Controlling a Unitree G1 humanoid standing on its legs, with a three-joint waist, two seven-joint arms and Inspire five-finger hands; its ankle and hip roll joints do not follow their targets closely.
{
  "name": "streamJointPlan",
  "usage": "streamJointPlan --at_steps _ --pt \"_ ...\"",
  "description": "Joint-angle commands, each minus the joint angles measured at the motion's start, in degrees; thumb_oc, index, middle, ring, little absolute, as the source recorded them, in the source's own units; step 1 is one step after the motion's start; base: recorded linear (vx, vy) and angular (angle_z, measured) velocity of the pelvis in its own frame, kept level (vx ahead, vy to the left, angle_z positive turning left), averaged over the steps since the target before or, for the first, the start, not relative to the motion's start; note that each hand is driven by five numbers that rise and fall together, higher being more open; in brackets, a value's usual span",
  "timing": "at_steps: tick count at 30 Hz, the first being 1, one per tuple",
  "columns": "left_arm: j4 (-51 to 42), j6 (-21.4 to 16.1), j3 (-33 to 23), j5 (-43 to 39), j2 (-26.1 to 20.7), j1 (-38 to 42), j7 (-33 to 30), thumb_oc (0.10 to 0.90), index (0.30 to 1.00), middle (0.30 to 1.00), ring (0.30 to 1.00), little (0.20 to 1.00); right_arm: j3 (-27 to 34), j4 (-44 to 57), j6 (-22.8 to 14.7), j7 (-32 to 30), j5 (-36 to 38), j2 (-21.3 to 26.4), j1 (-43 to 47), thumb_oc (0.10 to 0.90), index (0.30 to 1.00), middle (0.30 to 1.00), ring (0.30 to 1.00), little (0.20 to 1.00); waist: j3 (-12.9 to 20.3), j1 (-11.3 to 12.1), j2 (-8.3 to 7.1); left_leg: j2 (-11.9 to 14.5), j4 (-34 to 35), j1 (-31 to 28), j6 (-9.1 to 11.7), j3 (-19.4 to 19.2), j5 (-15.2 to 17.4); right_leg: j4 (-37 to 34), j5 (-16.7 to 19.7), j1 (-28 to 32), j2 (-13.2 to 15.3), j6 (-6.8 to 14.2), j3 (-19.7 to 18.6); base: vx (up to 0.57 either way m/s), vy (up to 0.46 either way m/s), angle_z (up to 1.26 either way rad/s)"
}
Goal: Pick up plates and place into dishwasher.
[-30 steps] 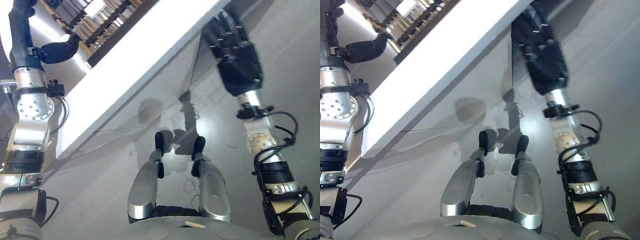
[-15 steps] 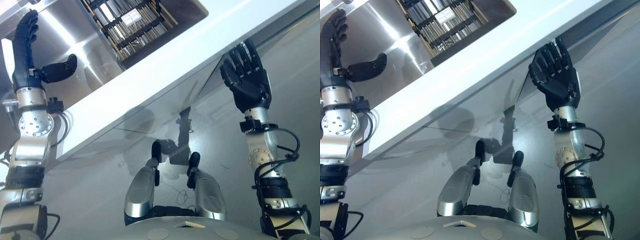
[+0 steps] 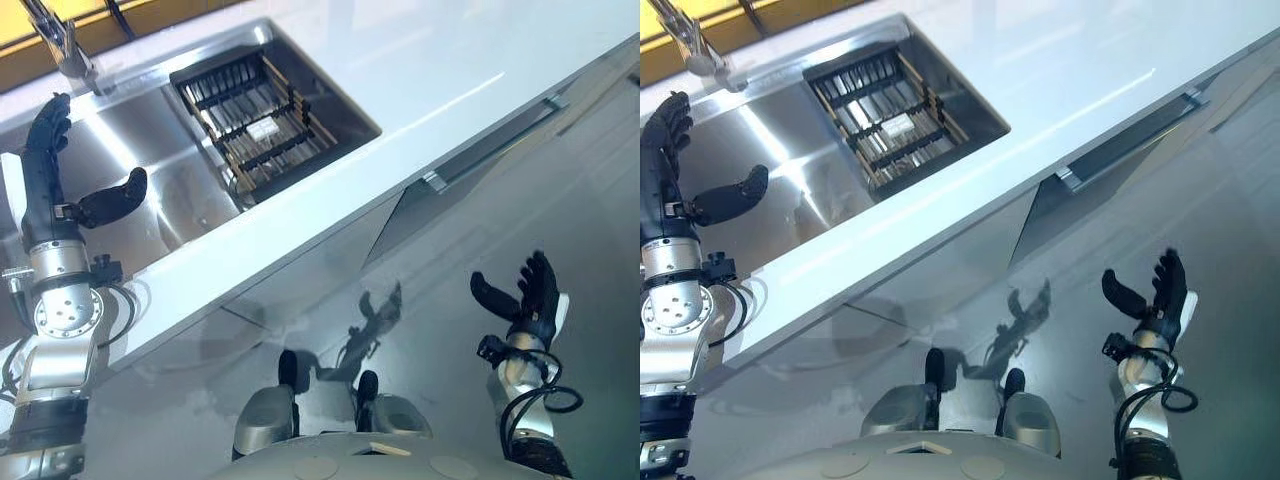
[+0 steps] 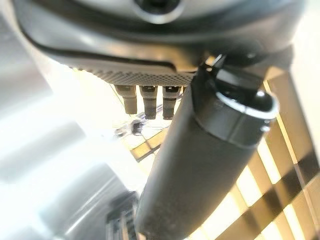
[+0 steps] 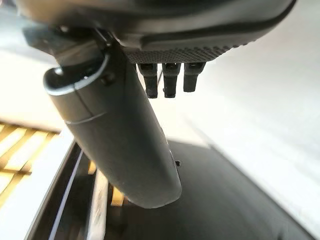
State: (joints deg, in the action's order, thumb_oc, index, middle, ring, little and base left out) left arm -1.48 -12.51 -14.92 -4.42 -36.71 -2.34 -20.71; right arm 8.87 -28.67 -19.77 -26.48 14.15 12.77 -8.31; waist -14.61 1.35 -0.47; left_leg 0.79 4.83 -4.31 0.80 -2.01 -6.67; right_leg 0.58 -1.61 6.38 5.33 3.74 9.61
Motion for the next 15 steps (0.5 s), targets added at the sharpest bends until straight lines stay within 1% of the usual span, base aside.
streamJointPlan --at_steps 1,2,3,4,5,6,8,9,10,11,12,14,15 --pt "-2.9 -5.3 -1.1 1.0 -1.9 2.0 -2.7 0.800 0.900 0.900 0.900 0.900 -0.2 -0.1 -3.3 -0.5 1.9 2.5 0.5 0.800 0.900 0.900 0.900 0.900 6.0 -1.3 1.29 -3.1 -5.5 -0.6 -1.1 -2.5 10.4 -0.4 1.5 -2.5 -0.2 1.9 -1.5 -0.05 -0.030 -0.07" --pt "-2.8 -5.4 -0.4 0.4 -2.2 2.6 -1.9 0.800 0.900 0.900 0.900 0.900 -1.3 -4.3 1.2 0.0 1.7 2.7 0.4 0.800 0.900 0.900 0.900 0.900 6.5 -1.4 1.43 -3.0 -4.9 -1.2 -0.9 -2.6 10.4 -0.6 1.3 -2.1 -0.4 1.8 -1.5 -0.05 -0.028 -0.05" --pt "-2.8 -5.2 0.0 0.1 -2.3 3.0 -1.5 0.800 0.900 0.900 0.900 0.900 -1.7 -5.7 2.0 0.9 2.2 3.0 0.6 0.800 0.900 0.900 0.900 0.900 6.6 -1.4 1.46 -2.9 -4.6 -1.4 -0.9 -2.6 10.3 -0.7 1.3 -1.9 -0.4 1.7 -1.5 -0.05 -0.034 -0.02" --pt "-3.3 -4.5 0.7 -0.3 -2.6 3.6 -1.3 0.800 0.900 0.900 0.900 0.900 -2.3 -7.5 3.9 3.3 3.4 3.2 0.9 0.800 0.900 0.900 0.900 0.900 6.8 -1.4 1.49 -2.9 -4.2 -1.7 -0.9 -2.6 10.2 -0.9 1.2 -1.6 -0.5 1.6 -1.4 -0.04 -0.031 0.02" --pt "-3.6 -4.0 1.4 -0.4 -2.6 4.2 -0.8 0.800 0.900 0.900 0.900 0.900 -3.1 -9.4 7.0 4.6 2.9 3.3 1.0 0.800 0.900 0.900 0.900 0.900 7.2 -1.3 1.43 -2.9 -3.9 -2.0 -0.8 -2.5 10.2 -1.1 1.2 -1.3 -0.7 1.6 -1.5 -0.06 -0.044 0.03" --pt "-3.8 -3.8 2.4 -1.4 -2.7 5.2 0.7 0.800 0.900 0.900 0.900 0.900 -4.1 -14.3 8.3 9.2 3.5 4.1 1.5 0.800 0.900 0.900 0.900 0.900 7.8 -1.2 1.37 -2.7 -3.3 -2.4 -0.7 -2.5 10.0 -1.5 1.2 -0.9 -0.9 1.5 -1.5 -0.06 -0.044 0.02" --pt "-4.4 -2.8 3.8 -1.9 -2.6 6.4 1.9 0.800 0.900 0.900 0.900 0.900 -5.5 -17.7 11.4 15.2 3.7 4.3 2.1 0.800 0.900 0.900 0.900 0.900 8.3 -1.0 1.28 -2.7 -2.6 -2.9 -0.6 -2.4 9.8 -2.1 1.2 -0.5 -1.1 1.4 -1.4 -0.04 -0.034 0.00" --pt "-4.5 -2.3 4.3 -2.2 -2.5 6.9 2.5 0.800 0.900 0.900 0.900 0.900 -6.4 -19.9 11.3 17.4 2.5 4.7 2.3 0.800 0.900 0.900 0.900 0.900 8.6 -0.9 1.21 -2.6 -2.3 -3.1 -0.5 -2.5 9.7 -2.5 1.4 -0.2 -1.3 1.3 -1.4 -0.04 -0.032 0.02" --pt "-4.4 -2.0 5.1 -2.9 -2.4 7.8 3.6 0.800 0.900 0.900 0.900 0.900 -8.0 -22.5 12.3 20.3 0.7 5.2 2.7 0.800 0.900 0.900 0.900 0.900 8.9 -0.8 1.10 -2.6 -1.9 -3.3 -0.4 -2.5 9.6 -3.1 1.6 0.1 -1.4 1.3 -1.4 -0.04 -0.030 0.02" --pt "-4.4 -1.6 6.0 -3.4 -2.4 8.8 4.3 0.800 0.900 0.900 0.900 0.900 -9.4 -25.0 12.4 21.7 0.6 5.6 3.0 0.800 0.900 0.900 0.900 0.900 9.2 -0.7 1.04 -2.6 -1.7 -3.5 -0.3 -2.5 9.4 -3.4 1.7 0.3 -1.6 1.2 -1.4 -0.04 -0.025 -0.01" --pt "-4.4 -0.9 6.7 -3.7 -2.5 9.8 4.7 0.800 0.900 0.900 0.900 0.900 -10.4 -27.9 12.5 23.0 0.0 5.8 3.5 0.800 0.900 0.900 0.900 0.900 9.5 -0.7 1.01 -2.5 -1.5 -3.7 -0.2 -2.6 9.4 -3.7 1.8 0.5 -1.7 1.2 -1.4 0.00 0.000 0.00" --pt "-4.0 -0.1 8.1 -5.7 -2.5 11.7 6.0 0.800 0.900 0.900 0.900 0.900 -12.2 -33.9 13.2 24.7 -4.9 6.4 4.5 0.800 0.900 0.900 0.900 0.900 10.2 -0.5 0.94 -2.4 -1.3 -4.0 -0.1 -2.8 9.4 -4.0 1.7 0.9 -2.0 1.1 -1.5 0.00 0.000 0.00" --pt "-4.1 0.4 8.6 -6.2 -2.3 12.4 6.3 0.800 0.900 0.900 0.900 0.900 -13.0 -35.3 14.1 25.2 -6.5 6.5 4.9 0.800 0.900 0.900 0.900 0.900 10.4 -0.4 0.94 -2.3 -1.4 -4.1 -0.1 -2.9 9.5 -4.0 1.6 1.0 -2.0 1.1 -1.6 0.00 0.000 0.00"
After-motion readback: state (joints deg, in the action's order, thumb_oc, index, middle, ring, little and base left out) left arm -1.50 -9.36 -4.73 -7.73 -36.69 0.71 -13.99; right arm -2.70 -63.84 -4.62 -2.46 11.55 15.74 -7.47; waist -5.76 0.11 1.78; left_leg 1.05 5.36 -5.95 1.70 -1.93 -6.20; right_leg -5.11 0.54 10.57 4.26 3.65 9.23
